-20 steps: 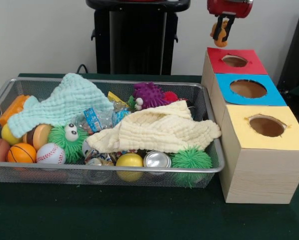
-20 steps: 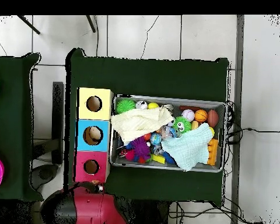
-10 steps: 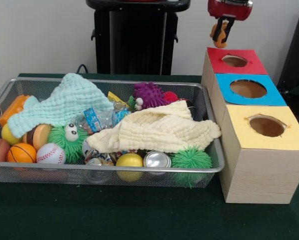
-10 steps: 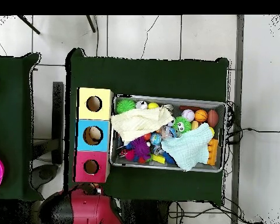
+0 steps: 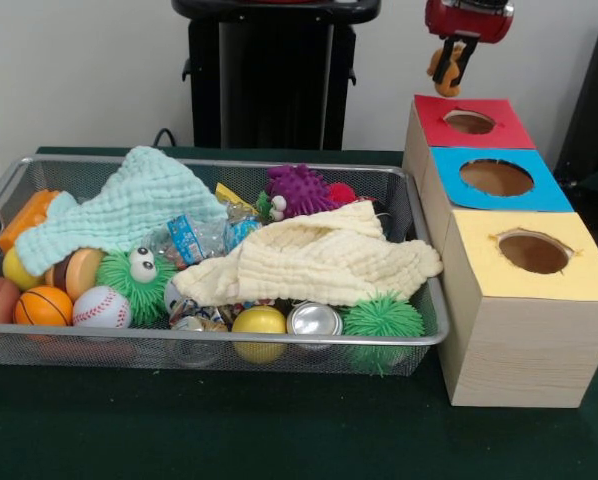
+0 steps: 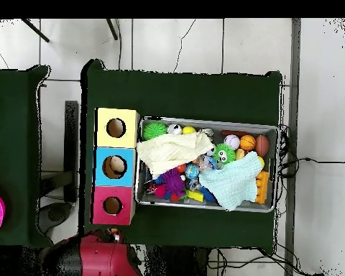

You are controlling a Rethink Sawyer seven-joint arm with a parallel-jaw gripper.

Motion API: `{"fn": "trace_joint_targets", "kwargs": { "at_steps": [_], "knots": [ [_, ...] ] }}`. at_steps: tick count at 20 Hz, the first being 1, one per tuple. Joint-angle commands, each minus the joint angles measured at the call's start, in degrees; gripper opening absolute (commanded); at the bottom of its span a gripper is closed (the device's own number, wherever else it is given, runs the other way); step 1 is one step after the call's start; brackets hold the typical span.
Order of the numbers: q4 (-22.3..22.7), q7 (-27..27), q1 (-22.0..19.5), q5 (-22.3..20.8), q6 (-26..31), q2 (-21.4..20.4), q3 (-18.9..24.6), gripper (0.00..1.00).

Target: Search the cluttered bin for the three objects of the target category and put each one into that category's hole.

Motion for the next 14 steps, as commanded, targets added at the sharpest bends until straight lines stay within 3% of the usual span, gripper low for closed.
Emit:
{"fn": "trace_joint_targets", "kwargs": {
  "at_steps": [1, 8, 14],
  "knots": [
    [-5.5, 18.0, 0.7, 4.7, 2.8, 2.3, -0.3, 0.00],
    [-8.4, 16.7, 0.9, 5.0, 6.6, 2.3, -1.5, 0.00],
    [-10.4, 17.2, 1.7, 3.9, 12.8, -0.4, -2.8, 0.00]
  ]
}}
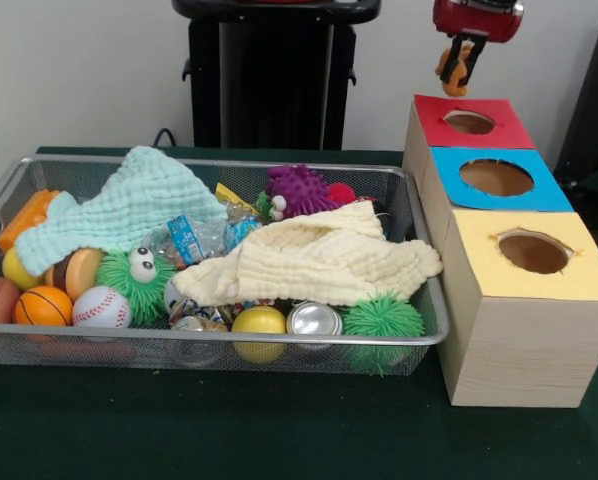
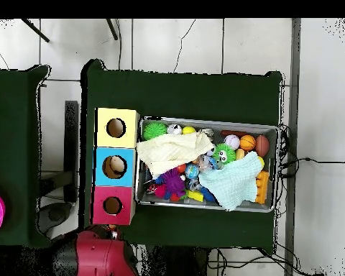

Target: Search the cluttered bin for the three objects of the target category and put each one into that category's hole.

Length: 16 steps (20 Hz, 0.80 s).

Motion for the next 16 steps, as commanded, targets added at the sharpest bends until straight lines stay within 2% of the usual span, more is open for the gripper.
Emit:
{"fn": "trace_joint_targets", "kwargs": {
  "at_steps": [1, 9, 16],
  "knots": [
    [-7.9, 15.2, -0.1, 1.9, 10.0, -0.9, -0.6, 0.00],
    [-9.1, 15.6, -0.4, 2.4, 8.9, 1.1, 0.0, 0.00],
    [-10.4, 14.2, -2.6, 3.3, 8.1, 2.6, 1.6, 0.00]
  ]
}}
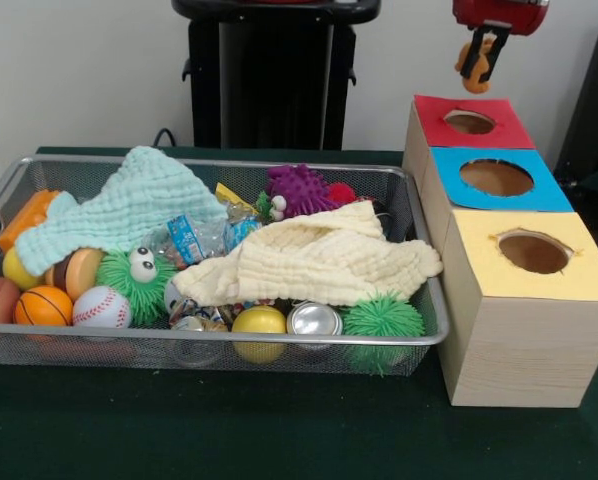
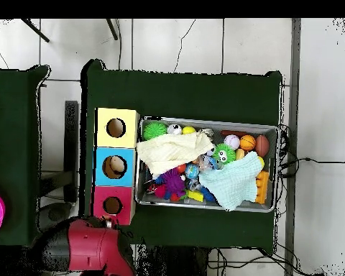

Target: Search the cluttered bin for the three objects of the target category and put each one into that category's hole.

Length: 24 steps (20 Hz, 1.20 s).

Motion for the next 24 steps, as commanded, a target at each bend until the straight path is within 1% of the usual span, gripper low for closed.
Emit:
{"fn": "trace_joint_targets", "kwargs": {
  "at_steps": [1, 13, 16, 17, 19, 22, 24],
  "knots": [
    [-4.9, 13.8, -3.1, 2.7, 3.3, 2.7, 2.6, 0.00],
    [-2.5, 12.4, -5.1, 2.9, 1.7, 1.5, 3.7, 0.00],
    [-2.8, 12.2, -5.3, 2.5, 1.9, 1.6, 3.5, 0.00],
    [-3.3, 11.9, -5.0, 1.7, 1.4, 1.8, 3.0, 0.00],
    [-3.6, 12.1, -4.7, 1.3, 1.0, 1.9, 2.5, 0.00],
    [-4.1, 12.8, -4.2, 1.2, 1.0, 2.1, 1.7, 0.00],
    [-3.7, 13.0, -4.5, 1.7, 0.8, 2.2, 2.1, 0.00]
  ]
}}
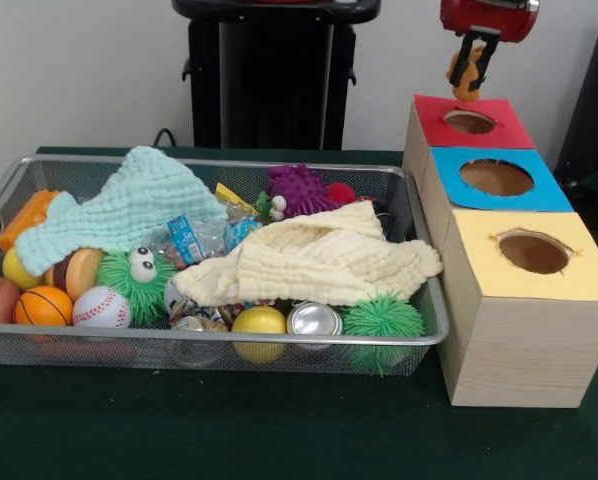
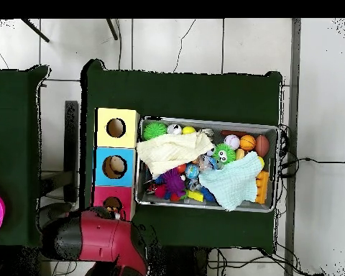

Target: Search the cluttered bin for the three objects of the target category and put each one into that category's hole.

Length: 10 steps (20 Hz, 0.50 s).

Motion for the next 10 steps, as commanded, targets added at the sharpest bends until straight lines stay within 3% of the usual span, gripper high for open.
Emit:
{"fn": "trace_joint_targets", "kwargs": {
  "at_steps": [1, 10],
  "knots": [
    [-2.3, 13.3, -1.0, 1.2, 0.6, 1.8, 1.9, 0.00],
    [-1.9, 12.7, -1.3, 0.9, 0.1, 1.6, 2.2, 0.00]
  ]
}}
